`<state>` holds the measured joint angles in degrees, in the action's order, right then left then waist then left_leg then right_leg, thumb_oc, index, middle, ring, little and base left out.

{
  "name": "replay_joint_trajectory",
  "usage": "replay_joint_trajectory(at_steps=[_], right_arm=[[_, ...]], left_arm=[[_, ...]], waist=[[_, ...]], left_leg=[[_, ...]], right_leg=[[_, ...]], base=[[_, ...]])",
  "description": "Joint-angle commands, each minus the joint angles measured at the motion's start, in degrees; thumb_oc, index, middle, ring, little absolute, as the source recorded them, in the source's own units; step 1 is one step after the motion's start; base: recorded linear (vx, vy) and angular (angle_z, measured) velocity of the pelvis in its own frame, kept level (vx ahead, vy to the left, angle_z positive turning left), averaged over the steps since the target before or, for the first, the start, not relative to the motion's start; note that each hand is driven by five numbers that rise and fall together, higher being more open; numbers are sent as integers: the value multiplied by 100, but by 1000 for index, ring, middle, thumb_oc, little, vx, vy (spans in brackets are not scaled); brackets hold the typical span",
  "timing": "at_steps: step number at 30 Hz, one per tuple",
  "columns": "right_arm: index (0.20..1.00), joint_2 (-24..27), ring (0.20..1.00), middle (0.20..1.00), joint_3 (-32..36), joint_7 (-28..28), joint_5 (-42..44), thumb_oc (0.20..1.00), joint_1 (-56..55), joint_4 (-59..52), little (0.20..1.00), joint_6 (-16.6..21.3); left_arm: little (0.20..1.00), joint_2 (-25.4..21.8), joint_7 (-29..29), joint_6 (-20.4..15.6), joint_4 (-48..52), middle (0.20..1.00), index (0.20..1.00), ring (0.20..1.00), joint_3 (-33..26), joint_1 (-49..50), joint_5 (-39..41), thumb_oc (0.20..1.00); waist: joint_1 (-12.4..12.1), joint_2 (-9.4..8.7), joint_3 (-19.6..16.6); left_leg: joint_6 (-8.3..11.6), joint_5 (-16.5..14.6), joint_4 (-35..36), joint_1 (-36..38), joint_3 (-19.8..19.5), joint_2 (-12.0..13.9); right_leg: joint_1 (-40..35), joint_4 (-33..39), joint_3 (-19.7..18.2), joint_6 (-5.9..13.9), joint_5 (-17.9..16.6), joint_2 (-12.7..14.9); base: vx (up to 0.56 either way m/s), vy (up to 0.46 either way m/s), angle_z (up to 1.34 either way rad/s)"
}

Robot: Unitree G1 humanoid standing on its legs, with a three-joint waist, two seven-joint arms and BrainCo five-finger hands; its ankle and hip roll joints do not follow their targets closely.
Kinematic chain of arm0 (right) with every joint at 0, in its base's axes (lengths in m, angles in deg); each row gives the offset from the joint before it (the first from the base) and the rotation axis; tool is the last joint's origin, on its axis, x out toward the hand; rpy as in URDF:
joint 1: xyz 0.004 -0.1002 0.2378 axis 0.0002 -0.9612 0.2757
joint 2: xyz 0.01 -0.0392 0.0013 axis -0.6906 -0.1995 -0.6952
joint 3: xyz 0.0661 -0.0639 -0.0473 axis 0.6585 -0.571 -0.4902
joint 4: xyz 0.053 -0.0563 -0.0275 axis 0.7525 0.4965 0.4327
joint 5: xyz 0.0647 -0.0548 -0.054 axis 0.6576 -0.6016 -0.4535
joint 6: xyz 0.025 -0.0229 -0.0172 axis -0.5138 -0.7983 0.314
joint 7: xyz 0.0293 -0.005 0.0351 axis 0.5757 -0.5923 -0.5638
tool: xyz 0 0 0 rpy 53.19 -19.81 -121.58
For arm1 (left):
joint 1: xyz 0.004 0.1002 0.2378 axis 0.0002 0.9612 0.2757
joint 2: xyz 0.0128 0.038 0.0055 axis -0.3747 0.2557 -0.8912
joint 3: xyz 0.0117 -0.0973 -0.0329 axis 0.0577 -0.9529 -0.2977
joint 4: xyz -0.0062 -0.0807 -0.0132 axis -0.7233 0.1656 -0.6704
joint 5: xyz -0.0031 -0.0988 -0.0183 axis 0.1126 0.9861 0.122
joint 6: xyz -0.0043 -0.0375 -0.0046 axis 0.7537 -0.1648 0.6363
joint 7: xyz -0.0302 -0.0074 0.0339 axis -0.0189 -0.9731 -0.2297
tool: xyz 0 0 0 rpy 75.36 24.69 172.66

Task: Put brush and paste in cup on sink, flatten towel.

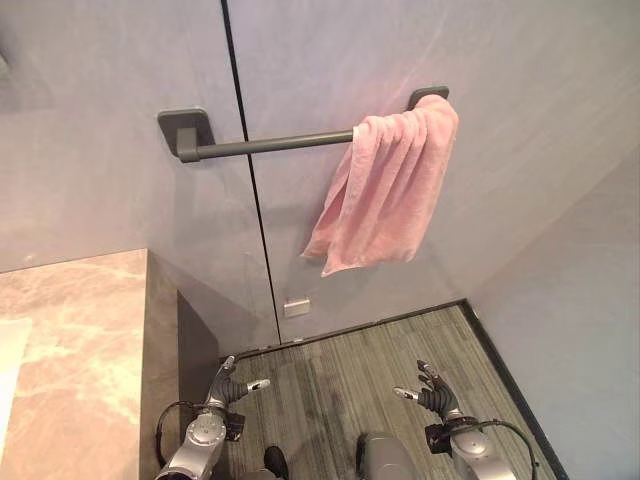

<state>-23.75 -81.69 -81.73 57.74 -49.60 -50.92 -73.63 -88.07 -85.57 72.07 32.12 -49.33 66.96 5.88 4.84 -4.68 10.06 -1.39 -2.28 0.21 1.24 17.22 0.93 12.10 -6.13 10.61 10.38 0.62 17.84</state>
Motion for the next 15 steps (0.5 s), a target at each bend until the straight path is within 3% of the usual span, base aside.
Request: replay_joint_trajectory(at_steps=[1, 3, 7, 15], right_arm=[[1000, 102, 1000, 1000, 46, 134, -67, 1000, 125, -374, 1000, 247], [1000, 194, 1000, 1000, 96, 143, -70, 1000, 113, -410, 1000, 261], [1000, 382, 1000, 1000, 538, 302, 93, 1000, 11, -414, 1000, 337], [1000, 433, 1000, 1000, 926, 423, 491, 1000, 120, -814, 1000, 473]], left_arm=[[1000, -252, 1, -230, 641, 1000, 1000, 1000, -95, 108, -13, 1000], [1000, -239, 26, -256, 713, 1000, 1000, 1000, -62, 203, -90, 1000], [1000, -307, 156, -256, 1123, 1000, 1000, 1000, 12, 389, -254, 1000], [1000, -421, 113, -308, 1810, 1000, 1000, 1000, -195, 382, -121, 1000]], waist=[[79, -40, 55], [18, -116, -92], [43, 35, -259], [41, 197, -398]], left_leg=[[305, -74, -540, -7, -182, 506], [442, 59, -422, 22, -208, 620], [622, 306, -167, 80, -313, 816], [687, 539, 328, 276, -363, 836]], right_leg=[[-448, -90, -401, 63, -799, -302], [-705, 171, -283, 3, -695, -486], [-1071, 528, -25, -84, -527, -720], [-1248, 570, 99, -127, -462, -762]], base=[[32, -150, 11], [103, -251, 52], [103, -207, 24], [50, -39, 14]])
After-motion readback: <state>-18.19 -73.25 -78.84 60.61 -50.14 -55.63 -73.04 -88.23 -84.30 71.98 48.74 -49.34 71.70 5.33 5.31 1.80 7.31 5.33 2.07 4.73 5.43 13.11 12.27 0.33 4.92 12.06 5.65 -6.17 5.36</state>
